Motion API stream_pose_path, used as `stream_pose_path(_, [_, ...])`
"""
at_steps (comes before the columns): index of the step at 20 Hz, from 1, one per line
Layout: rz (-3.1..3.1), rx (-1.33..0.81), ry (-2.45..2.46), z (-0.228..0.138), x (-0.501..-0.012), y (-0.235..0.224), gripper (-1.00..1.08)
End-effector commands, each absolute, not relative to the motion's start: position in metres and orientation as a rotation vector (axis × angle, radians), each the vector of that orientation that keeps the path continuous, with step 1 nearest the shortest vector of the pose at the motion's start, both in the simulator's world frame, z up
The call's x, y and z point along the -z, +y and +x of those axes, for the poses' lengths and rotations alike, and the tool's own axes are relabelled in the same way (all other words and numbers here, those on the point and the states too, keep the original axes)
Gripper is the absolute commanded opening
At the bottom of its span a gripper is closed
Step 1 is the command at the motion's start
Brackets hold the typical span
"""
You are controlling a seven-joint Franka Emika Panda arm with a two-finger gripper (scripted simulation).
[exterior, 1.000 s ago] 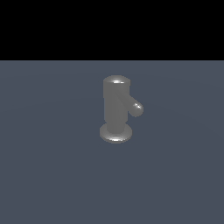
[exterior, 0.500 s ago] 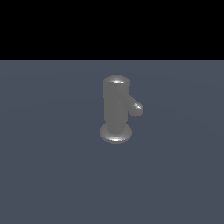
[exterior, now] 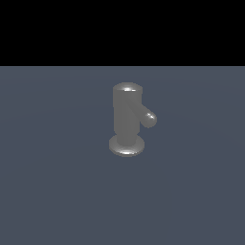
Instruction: Turn on the faucet by rotating a designated handle.
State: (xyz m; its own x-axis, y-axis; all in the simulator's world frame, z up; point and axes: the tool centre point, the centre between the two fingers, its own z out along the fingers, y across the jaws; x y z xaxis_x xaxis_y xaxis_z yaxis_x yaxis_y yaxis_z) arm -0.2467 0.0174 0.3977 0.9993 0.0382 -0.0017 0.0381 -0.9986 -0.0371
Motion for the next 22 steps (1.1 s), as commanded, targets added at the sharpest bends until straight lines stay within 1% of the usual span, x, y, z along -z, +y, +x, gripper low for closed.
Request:
stream_pose_path(1, [-3.109, -0.003, -0.073, -0.246, -0.374, 0.017, -1.00])
stream_pose_path(13, [-3.127, -0.001, -0.131, -0.237, -0.275, 0.014, -1.00])
stream_pose_path(22, [-3.135, 0.000, -0.155, -0.232, -0.232, 0.013, -1.00])
